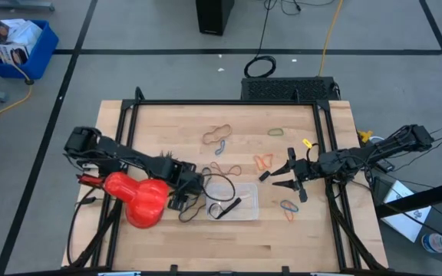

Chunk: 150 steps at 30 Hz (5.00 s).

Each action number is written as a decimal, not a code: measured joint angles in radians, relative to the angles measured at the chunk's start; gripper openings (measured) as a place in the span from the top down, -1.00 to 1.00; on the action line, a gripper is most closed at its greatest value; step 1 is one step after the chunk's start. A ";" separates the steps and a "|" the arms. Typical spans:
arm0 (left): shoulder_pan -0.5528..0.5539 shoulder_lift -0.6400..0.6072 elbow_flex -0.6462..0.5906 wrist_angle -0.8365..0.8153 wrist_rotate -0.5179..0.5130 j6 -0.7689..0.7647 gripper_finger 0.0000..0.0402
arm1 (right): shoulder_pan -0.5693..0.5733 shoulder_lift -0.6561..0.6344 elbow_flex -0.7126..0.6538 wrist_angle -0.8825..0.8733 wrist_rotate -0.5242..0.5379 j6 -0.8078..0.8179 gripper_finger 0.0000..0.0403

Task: Pick and place rubber bands into bin
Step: Put the blue rubber band into the bin, then put the black rubber band into the bin

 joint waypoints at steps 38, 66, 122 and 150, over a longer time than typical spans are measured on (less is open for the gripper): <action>-0.028 0.140 0.000 0.112 0.018 -0.037 0.88 | 0.000 0.000 0.000 -0.011 0.004 0.000 0.30; 0.069 -0.130 -0.002 0.095 0.017 -0.146 0.96 | 0.000 0.000 0.000 -0.011 0.004 0.000 0.30; 0.223 0.165 0.000 1.031 0.801 -0.702 0.96 | 0.000 0.000 0.001 0.042 0.004 0.007 0.30; 0.222 0.239 0.000 1.032 0.698 -0.755 0.77 | 0.000 0.000 0.001 0.034 0.003 0.007 0.30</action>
